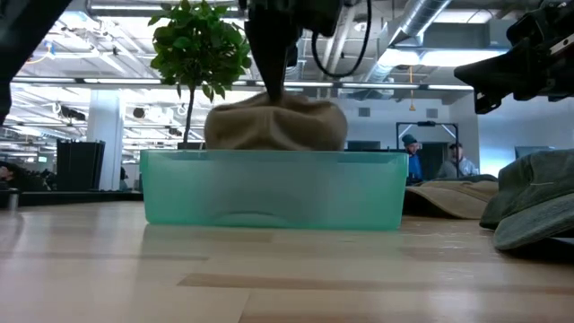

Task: Pick & Place hat
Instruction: Put the bottom brown cap into the green bin

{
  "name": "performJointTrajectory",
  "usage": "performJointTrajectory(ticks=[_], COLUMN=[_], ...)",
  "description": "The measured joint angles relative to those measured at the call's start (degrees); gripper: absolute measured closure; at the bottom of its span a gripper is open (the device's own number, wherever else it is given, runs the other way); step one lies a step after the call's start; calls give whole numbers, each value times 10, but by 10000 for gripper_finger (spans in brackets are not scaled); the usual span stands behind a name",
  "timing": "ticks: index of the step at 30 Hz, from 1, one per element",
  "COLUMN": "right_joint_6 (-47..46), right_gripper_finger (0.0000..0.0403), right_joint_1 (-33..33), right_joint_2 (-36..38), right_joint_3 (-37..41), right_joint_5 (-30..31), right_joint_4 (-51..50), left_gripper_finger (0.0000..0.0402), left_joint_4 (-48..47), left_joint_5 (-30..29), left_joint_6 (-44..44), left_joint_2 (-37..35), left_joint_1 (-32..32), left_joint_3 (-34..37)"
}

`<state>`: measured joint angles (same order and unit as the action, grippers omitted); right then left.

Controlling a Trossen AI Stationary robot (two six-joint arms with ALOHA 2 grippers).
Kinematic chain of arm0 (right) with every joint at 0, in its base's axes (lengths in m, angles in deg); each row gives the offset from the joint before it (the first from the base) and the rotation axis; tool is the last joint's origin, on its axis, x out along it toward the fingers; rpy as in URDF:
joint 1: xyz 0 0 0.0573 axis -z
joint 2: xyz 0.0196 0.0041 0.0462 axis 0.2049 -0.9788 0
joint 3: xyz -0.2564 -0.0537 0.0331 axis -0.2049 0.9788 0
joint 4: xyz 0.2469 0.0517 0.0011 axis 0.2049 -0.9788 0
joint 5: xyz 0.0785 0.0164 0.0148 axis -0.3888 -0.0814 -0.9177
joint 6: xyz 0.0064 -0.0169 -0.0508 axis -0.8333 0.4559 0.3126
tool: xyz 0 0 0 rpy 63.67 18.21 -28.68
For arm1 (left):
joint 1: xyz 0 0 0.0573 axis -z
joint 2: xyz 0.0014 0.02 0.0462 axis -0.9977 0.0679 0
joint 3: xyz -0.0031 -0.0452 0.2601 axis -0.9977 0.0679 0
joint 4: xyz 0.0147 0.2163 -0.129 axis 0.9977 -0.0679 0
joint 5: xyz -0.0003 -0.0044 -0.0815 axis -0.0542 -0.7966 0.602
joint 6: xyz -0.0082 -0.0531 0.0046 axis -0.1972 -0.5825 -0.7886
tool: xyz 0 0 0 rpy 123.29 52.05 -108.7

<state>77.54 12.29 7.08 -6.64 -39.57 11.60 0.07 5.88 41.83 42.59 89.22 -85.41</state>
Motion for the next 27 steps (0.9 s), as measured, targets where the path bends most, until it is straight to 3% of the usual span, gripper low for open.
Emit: performJointTrajectory(ticks=[16, 27], right_joint_6=[0, 0], right_gripper_finger=[386, 386], right_joint_1=[0, 0], right_joint_2=[0, 0], right_joint_3=[0, 0], right_joint_5=[0, 0], right_joint_4=[0, 0], left_gripper_finger=[357, 233], left_joint_4=[-10, -18], left_joint_5=[-2, -1], left_joint_6=[-2, 33], left_joint_2=[0, 0], left_joint_1=[-33, -73], left_joint_3=[0, 0])
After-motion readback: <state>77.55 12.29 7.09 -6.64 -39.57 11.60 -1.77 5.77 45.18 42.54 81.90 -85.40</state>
